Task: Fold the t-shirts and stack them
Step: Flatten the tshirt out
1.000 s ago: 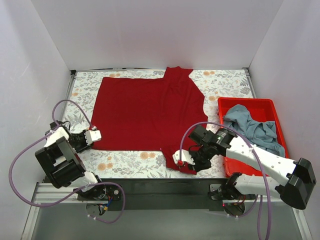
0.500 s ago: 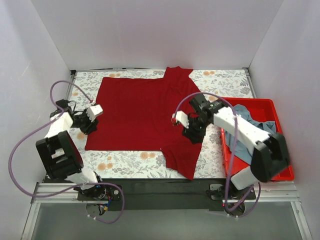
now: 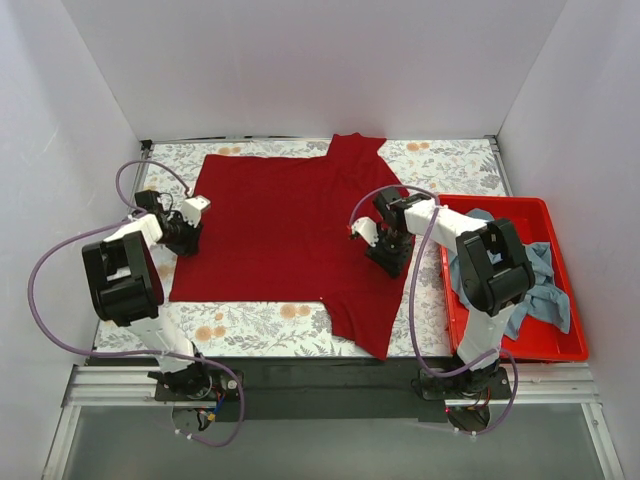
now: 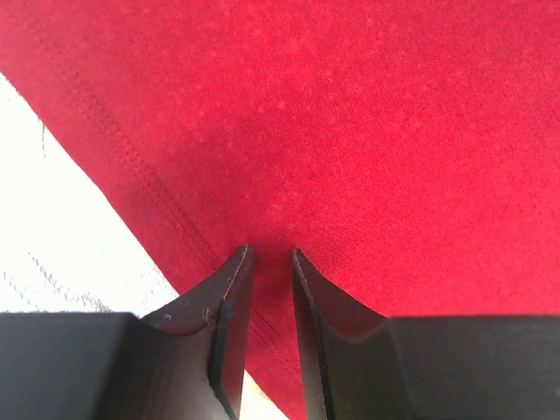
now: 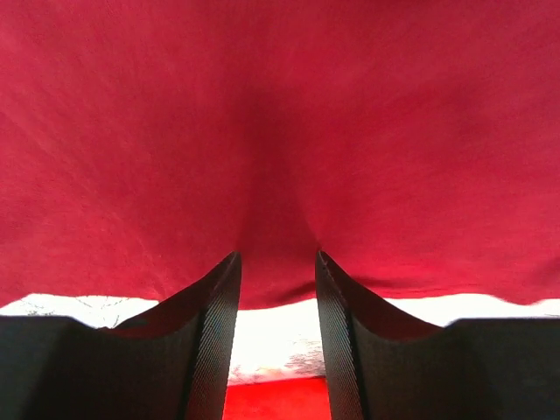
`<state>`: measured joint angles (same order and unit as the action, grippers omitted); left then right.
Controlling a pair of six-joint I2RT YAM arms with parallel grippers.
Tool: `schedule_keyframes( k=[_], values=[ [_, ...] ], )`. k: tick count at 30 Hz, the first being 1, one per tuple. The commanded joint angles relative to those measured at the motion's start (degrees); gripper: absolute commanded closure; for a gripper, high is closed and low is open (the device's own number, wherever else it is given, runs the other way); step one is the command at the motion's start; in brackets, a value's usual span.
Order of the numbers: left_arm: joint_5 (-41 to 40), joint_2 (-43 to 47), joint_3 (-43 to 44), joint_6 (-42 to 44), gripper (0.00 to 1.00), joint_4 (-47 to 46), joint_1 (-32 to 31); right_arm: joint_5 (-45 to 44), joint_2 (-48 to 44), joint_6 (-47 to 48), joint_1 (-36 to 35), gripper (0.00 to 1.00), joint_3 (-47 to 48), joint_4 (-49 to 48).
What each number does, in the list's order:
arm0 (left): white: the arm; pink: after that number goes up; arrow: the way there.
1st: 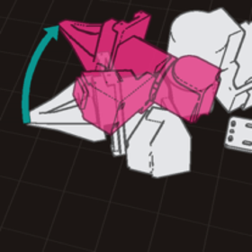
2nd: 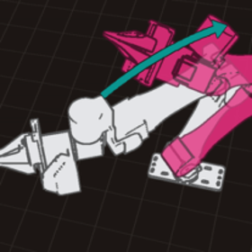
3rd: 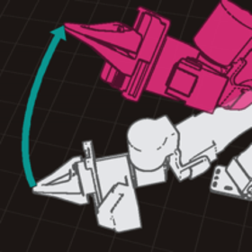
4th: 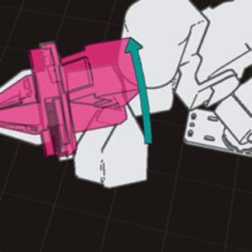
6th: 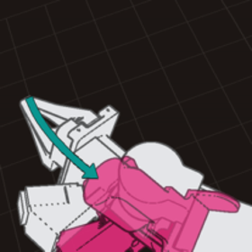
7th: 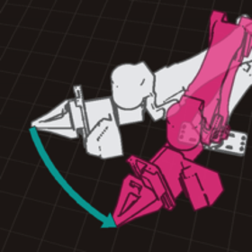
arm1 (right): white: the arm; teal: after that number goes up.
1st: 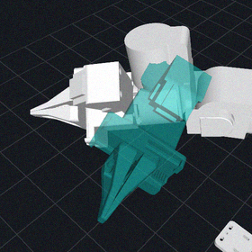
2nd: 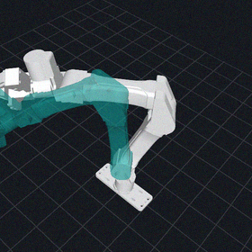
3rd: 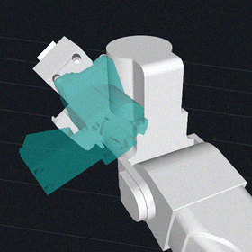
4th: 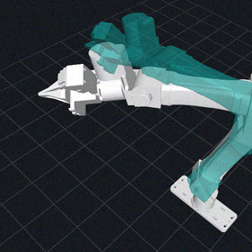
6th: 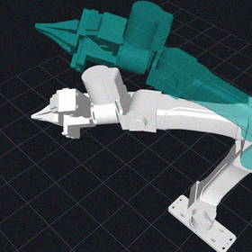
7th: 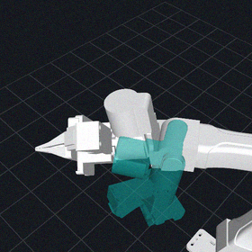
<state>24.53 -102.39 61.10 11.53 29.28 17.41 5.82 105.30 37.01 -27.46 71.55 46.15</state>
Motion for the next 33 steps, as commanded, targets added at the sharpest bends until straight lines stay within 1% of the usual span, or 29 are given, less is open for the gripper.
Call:
schedule_keyframes(
  k=[1,2,6,9,13,16,17,18,20,21,22,23,24,25,26,27,28,29,30,31,32,33],
  values=[
    [-9.0,0.8,-6.6,-2.4,0.77,1.7,0.7,-2.7,0.2,-1.0,-0.1,0.55,-3.9,-0.1],
    [-9.9,2.4,-7.9,-2.2,0.77,1.8,0.8,-2.7,0.0,-1.1,-0.2,0.57,-4.8,0.0],
    [-11.7,7.3,-15.3,-1.2,0.78,2.3,1.3,-1.3,-2.5,-0.9,-1.0,0.58,-10.4,0.3],
    [-12.2,11.6,-19.2,-0.2,0.78,3.4,1.8,0.3,-5.0,-1.1,-2.5,0.59,-13.6,1.5],
    [-12.7,15.5,-21.7,0.6,0.78,4.7,2.3,2.1,-7.7,-1.1,-5.1,0.58,-16.3,4.0],
    [-11.3,15.6,-20.4,0.7,0.77,6.1,3.2,3.8,-8.9,-1.1,-5.2,0.58,-15.9,6.5],
    [-10.5,15.3,-19.5,0.7,0.77,8.2,3.9,4.5,-9.4,-0.9,-5.2,0.58,-15.4,7.3],
    [-9.4,14.9,-18.0,0.6,0.77,9.6,4.6,6.3,-9.8,-0.1,-5.1,0.58,-14.0,9.4],
    [-4.9,13.8,-13.0,0.6,0.76,13.8,6.2,7.3,-10.9,0.5,-4.5,0.56,-11.9,11.0],
    [-2.9,13.5,-10.9,0.3,0.75,14.9,6.7,7.4,-10.9,1.2,-4.1,0.55,-8.7,11.8],
    [0.9,12.9,-8.8,-0.2,0.75,16.8,7.1,7.1,-10.7,1.4,-3.3,0.52,-6.5,11.9],
    [3.2,12.7,-3.5,-0.7,0.74,17.5,7.4,7.1,-10.2,1.7,-0.9,0.52,-4.2,11.8],
    [5.2,12.1,-1.2,-2.0,0.71,17.9,7.5,8.0,-9.3,1.6,0.6,0.51,2.5,11.8],
    [6.7,11.3,1.4,-3.5,0.69,16.8,7.4,8.8,-6.5,1.3,2.0,0.50,5.8,11.8],
    [10.1,10.4,5.7,-5.4,0.67,15.6,7.4,9.3,-4.8,0.9,4.6,0.50,9.9,11.7],
    [11.7,9.3,8.3,-9.1,0.65,14.6,7.5,10.5,-2.8,-0.7,5.8,0.50,17.1,11.7],
    [13.3,8.3,10.7,-10.9,0.63,12.2,7.4,11.0,1.2,-1.5,6.8,0.50,21.7,11.6],
    [14.8,5.4,12.9,-14.1,0.61,10.6,7.4,11.6,3.2,-2.6,8.7,0.49,25.5,11.4],
    [15.6,3.9,17.9,-16.5,0.60,9.1,7.3,12.5,5.4,-3.5,9.6,0.48,29.3,11.2],
    [16.2,1.7,20.5,-20.5,0.47,7.2,7.3,12.6,10.0,-5.7,11.2,0.48,37.7,10.8],
    [17.8,-2.0,23.8,-22.1,0.45,6.8,7.2,12.4,12.5,-7.0,11.9,0.48,41.8,10.5],
    [18.6,-4.2,29.0,-23.6,0.39,6.3,7.1,11.6,15.0,-8.3,12.5,0.47,46.7,10.2]
  ],
)
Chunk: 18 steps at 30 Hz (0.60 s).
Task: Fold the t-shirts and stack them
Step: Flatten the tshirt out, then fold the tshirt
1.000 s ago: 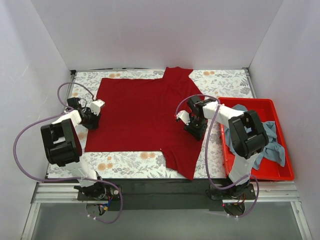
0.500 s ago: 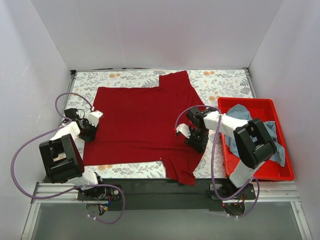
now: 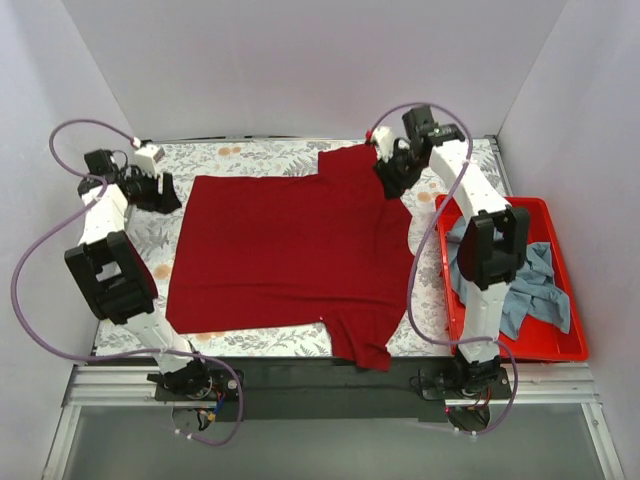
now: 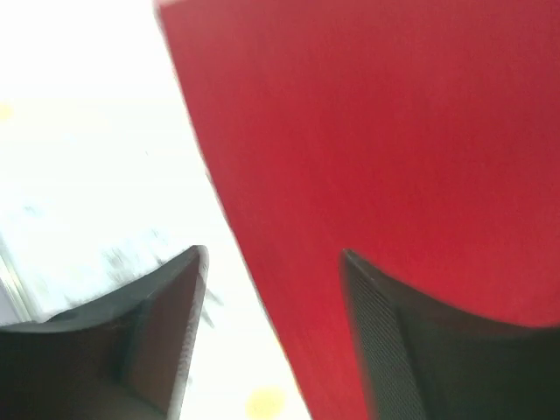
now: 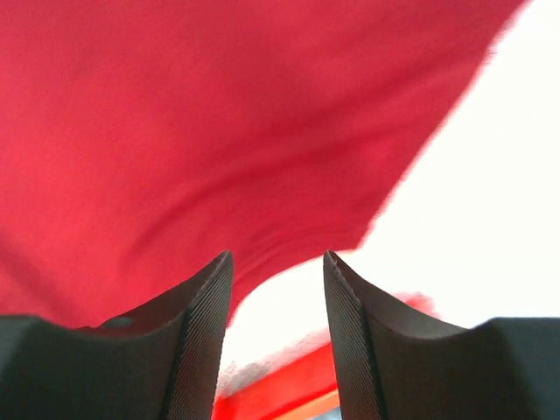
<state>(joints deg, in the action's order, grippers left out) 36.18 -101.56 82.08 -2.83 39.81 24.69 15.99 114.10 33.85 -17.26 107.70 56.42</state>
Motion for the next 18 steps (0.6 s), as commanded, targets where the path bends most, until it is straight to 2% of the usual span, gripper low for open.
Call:
schedule_keyframes(
  k=[1,3,4,6,9,13,15,18],
  values=[
    [7.4,-7.1,11.1,-12.4,0.26,-5.1,-0.4,1.3,11.2,-7.8,3.4,0.46,18.3,-0.8],
    [7.0,-12.9,18.7,-15.8,0.23,-6.2,-1.1,-1.2,15.8,-10.1,4.4,0.44,25.2,-3.3],
    [6.2,-14.4,20.4,-20.1,0.20,-8.8,-1.6,-2.2,18.8,-10.9,4.9,0.40,27.7,-4.9],
    [3.6,-18.0,24.2,-24.2,0.18,-12.2,-2.2,-4.7,20.6,-12.8,5.1,0.37,26.7,-11.9],
    [1.6,-20.4,24.9,-28.6,0.16,-19.1,-3.1,-4.7,20.9,-15.0,5.5,0.33,21.4,-21.9],
    [3.4,-21.8,24.1,-31.1,0.14,-26.6,-3.2,-3.2,22.4,-19.0,5.5,0.29,19.2,-31.6],
    [3.6,-22.6,24.3,-31.4,0.14,-26.6,-3.4,-2.9,24.0,-21.2,5.4,0.25,20.2,-35.0],
    [3.7,-23.3,23.9,-29.7,0.13,-26.4,-3.6,-0.7,25.9,-24.0,5.7,0.24,20.0,-38.3]
  ],
)
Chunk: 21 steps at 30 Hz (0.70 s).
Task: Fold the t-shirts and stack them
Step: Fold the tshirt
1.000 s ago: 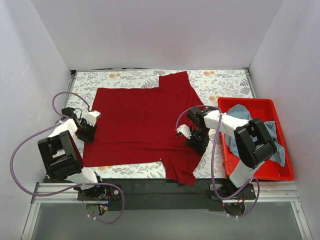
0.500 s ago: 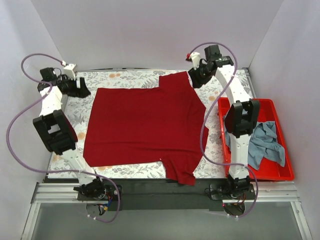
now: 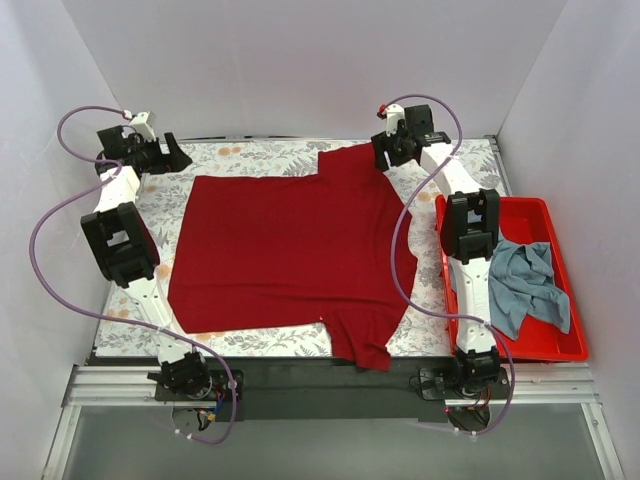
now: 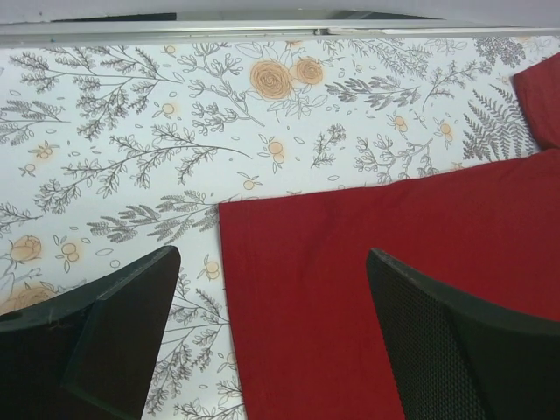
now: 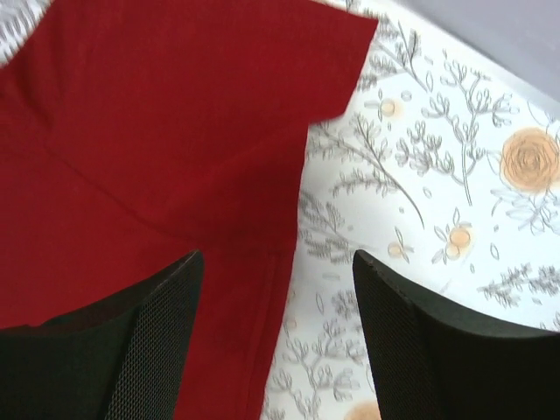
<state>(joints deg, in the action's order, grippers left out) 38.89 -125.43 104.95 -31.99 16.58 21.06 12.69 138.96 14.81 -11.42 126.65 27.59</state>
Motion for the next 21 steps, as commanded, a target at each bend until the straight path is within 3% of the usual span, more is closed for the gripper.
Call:
schedule_keyframes(
  k=[1,10,17,21],
  values=[
    [1.0,0.4,0.8,0.2,0.13,-3.0,0.0,3.0,1.6,-5.8,-0.1,0.24,1.2,-10.9],
    [0.7,-2.6,2.4,2.0,0.12,-2.5,-0.1,4.4,5.8,-10.7,0.1,0.28,1.5,-14.0],
    [-0.1,-4.1,3.0,3.2,0.11,-2.3,-0.4,5.9,3.7,-10.9,0.9,0.30,-4.7,-14.0],
    [-2.0,-5.2,3.3,4.4,0.10,-2.1,-0.5,6.7,4.4,-10.7,1.2,0.31,-3.7,-13.9]
  ],
)
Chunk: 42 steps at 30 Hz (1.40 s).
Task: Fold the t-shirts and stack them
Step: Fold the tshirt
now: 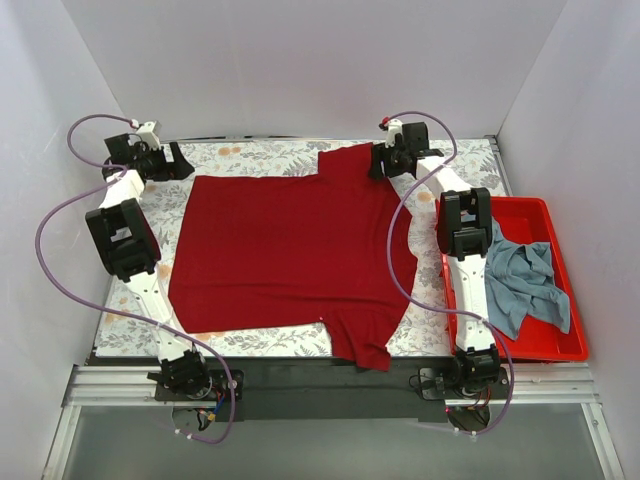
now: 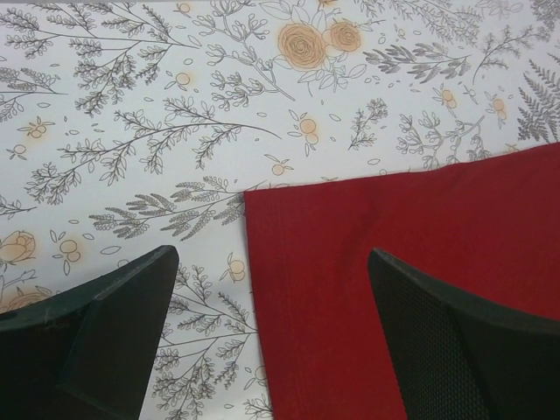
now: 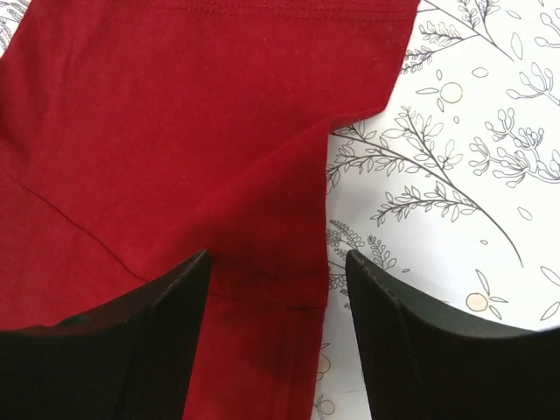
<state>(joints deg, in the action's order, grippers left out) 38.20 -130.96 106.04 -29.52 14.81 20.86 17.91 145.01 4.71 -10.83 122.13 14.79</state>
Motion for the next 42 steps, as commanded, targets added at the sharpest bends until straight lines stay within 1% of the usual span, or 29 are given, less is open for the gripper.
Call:
schedule_keyframes(
  k=[1,4,9,13,18,20,21,24,25,26,27,28,29,30,31,33,34,36,37,39,41,42],
  values=[
    [-2.1,-0.1,2.4,2.2,0.11,-0.2,-0.4,1.4,-1.3,-0.6,0.6,0.31,1.4,-1.1],
    [-3.2,-1.9,4.8,2.4,0.10,1.4,-0.7,1.3,0.1,-0.8,0.6,0.35,3.4,-1.2],
    [-4.5,-6.4,10.9,3.8,0.10,5.7,-1.1,3.9,2.2,-1.2,0.6,0.41,5.9,-1.4],
    [-5.1,-7.4,11.9,4.0,0.11,5.8,-1.2,5.3,3.2,-1.5,0.6,0.44,6.1,-2.4],
    [-5.2,-7.5,11.7,4.3,0.11,5.8,-1.2,4.9,4.2,-2.0,0.5,0.46,6.2,-2.9],
    [-5.2,-7.8,11.8,4.4,0.11,5.8,-1.1,3.5,4.4,-2.3,0.5,0.43,6.1,-3.1],
    [-5.1,-7.8,11.8,4.4,0.11,5.8,-1.2,3.4,4.4,-2.3,0.6,0.45,5.9,-3.4],
    [-5.0,-8.7,12.3,5.0,0.11,5.7,-1.3,4.1,4.3,-2.2,0.6,0.55,5.8,-3.5],
    [-5.2,-9.0,12.6,5.1,0.11,5.7,-1.4,4.1,4.2,-2.5,0.6,0.57,5.8,-3.6],
    [-5.9,-9.9,13.7,5.2,0.10,5.7,-1.4,2.9,4.1,-2.7,0.6,0.55,5.8,-3.6],
    [-6.3,-10.3,14.4,4.9,0.11,5.8,-1.4,1.7,3.8,-3.1,0.6,0.34,5.8,-3.6],
    [-6.3,-10.6,14.9,4.9,0.10,5.8,-1.4,0.6,3.5,-3.0,0.6,0.23,5.6,-3.8],
    [-6.1,-11.1,15.3,4.9,0.10,5.8,-1.4,-1.5,3.4,-2.8,0.6,0.20,5.4,-4.0],
    [-5.9,-11.3,16.0,4.9,0.11,5.8,-1.4,-2.1,3.1,-2.5,0.7,0.20,5.1,-4.1],
    [-5.8,-11.5,16.2,4.8,0.11,5.8,-1.5,-2.4,3.0,-2.6,0.7,0.20,4.4,-4.4],
    [-5.3,-11.6,16.6,4.7,0.10,5.8,-1.6,-2.3,3.0,-2.6,0.7,0.25,4.2,-4.9],
    [-5.4,-11.6,16.7,4.7,0.11,5.8,-1.7,-1.6,3.2,-2.6,0.7,0.32,4.3,-4.9],
    [-5.3,-11.7,16.7,4.7,0.11,5.7,-1.7,-0.6,3.5,-2.5,0.5,0.41,4.3,-4.8],
    [-5.4,-11.7,16.7,4.7,0.11,5.7,-1.7,-0.9,3.7,-2.3,0.1,0.47,4.2,-4.8],
    [-5.7,-11.9,16.7,4.8,0.11,5.6,-1.7,-1.4,4.5,-1.8,-0.3,0.50,5.5,-4.0],
    [-5.7,-12.0,16.7,4.9,0.11,5.6,-1.8,-1.4,4.7,-1.7,-0.3,0.50,5.6,-3.8],
    [-5.8,-12.1,16.7,5.0,0.11,5.6,-1.7,-1.5,4.8,-1.8,-0.3,0.52,5.7,-3.7]
  ],
)
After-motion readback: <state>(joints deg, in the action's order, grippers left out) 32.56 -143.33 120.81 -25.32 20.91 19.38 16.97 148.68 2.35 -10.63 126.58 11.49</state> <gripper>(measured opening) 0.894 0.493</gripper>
